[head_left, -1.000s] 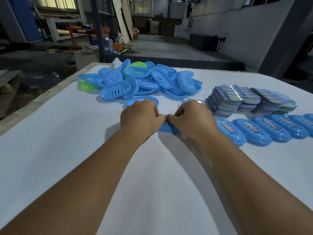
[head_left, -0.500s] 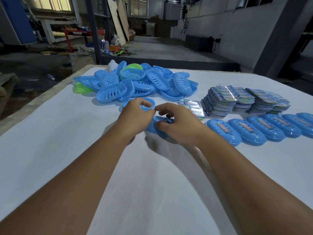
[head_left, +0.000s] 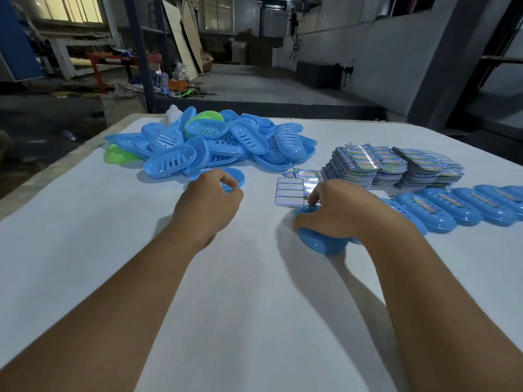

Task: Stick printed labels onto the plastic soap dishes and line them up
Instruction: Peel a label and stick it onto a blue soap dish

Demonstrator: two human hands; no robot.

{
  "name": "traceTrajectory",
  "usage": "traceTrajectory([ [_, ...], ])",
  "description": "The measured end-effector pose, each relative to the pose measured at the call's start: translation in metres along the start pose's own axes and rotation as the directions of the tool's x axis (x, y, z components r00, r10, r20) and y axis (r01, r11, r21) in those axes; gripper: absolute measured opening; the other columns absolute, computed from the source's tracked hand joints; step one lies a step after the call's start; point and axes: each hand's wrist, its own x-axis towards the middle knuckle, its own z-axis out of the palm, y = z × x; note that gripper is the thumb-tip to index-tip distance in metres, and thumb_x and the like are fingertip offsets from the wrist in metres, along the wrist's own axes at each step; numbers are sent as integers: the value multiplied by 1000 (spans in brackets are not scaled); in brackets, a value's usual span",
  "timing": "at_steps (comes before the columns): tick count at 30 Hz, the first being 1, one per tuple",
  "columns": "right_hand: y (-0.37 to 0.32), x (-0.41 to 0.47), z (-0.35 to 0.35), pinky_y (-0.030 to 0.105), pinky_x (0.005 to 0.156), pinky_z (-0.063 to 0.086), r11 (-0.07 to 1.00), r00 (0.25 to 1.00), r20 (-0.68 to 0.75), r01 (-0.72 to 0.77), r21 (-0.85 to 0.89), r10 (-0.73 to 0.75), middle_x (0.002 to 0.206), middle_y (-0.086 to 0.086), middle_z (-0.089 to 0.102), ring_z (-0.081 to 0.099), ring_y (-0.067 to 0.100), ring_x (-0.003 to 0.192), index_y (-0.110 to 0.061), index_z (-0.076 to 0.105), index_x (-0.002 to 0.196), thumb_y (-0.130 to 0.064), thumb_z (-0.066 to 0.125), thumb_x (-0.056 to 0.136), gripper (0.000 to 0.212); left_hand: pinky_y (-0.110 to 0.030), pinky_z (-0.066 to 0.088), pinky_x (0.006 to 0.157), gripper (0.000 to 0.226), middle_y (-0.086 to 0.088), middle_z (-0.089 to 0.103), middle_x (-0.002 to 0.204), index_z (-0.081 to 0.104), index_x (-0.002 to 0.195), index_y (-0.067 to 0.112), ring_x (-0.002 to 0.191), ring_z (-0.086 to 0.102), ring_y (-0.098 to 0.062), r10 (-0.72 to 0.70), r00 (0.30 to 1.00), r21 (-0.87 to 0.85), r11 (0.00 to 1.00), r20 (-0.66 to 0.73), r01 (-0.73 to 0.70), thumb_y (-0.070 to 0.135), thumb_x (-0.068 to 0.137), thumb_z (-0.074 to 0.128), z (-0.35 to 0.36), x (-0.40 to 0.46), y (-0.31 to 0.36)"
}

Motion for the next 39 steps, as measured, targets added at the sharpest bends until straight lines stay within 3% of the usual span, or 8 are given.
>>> traceTrajectory([
  [5,9,1,-5,33,75,52,997,996,44,-78,26,76,90,1,64,59,30,91,-20,70,96,-55,65,69,44,-39,53,88,4,6,63,80,63,90,33,93,63,-23,8,1000,69,998,-21,-7,36,88,62,0,2,-2],
  [9,17,3,-5,38,90,51,993,994,-8,-112,33,112,116,8,62,57,33,109,-17,66,114,-39,69,76,43,-35,51,84,5,8,67,90,63,88,32,92,63,-20,11,999,111,994,-45,-6,37,88,62,0,4,-5],
  [14,20,4,-4,34,95,41,998,997,-51,-60,16,61,122,6,63,55,30,115,-16,68,117,-12,64,82,36,-33,49,76,8,7,69,89,64,89,31,86,63,-20,42,996,213,977,-79,-24,38,89,60,-1,6,-10],
  [22,-3,12,10,33,96,39,988,996,-71,59,144,-49,121,6,62,54,28,118,-25,65,117,-29,65,87,31,-41,44,95,30,-5,61,122,68,121,20,113,50,-28,310,935,473,859,-172,-198,30,94,64,-4,18,-22],
  [28,-24,13,24,30,94,40,939,965,-196,222,262,-174,116,3,64,56,25,112,-23,69,116,-24,64,87,30,-42,42,92,19,-4,67,105,68,103,17,107,53,-28,279,955,534,825,-99,-186,26,98,52,-3,24,-27],
  [32,-30,16,30,24,87,38,890,936,-300,290,352,-187,111,-6,56,53,13,100,-26,64,123,-21,67,86,38,-41,40,81,15,-6,67,94,54,103,19,93,58,-31,324,942,424,867,-84,-260,28,103,42,-4,21,-18],
  [35,-33,15,33,24,96,42,821,910,-351,369,436,-223,126,-13,47,51,10,111,-35,54,136,-27,77,81,61,-44,47,75,21,-6,67,88,55,101,16,85,60,-30,326,942,150,938,-78,-313,30,104,40,-5,17,-13],
  [39,-34,15,32,19,104,38,720,877,-297,480,501,-378,146,-13,39,44,1,126,-39,46,144,-30,92,68,89,-38,49,71,29,-4,67,83,66,95,13,77,61,-20,193,979,-201,958,-71,-203,31,103,44,-4,11,-5],
])
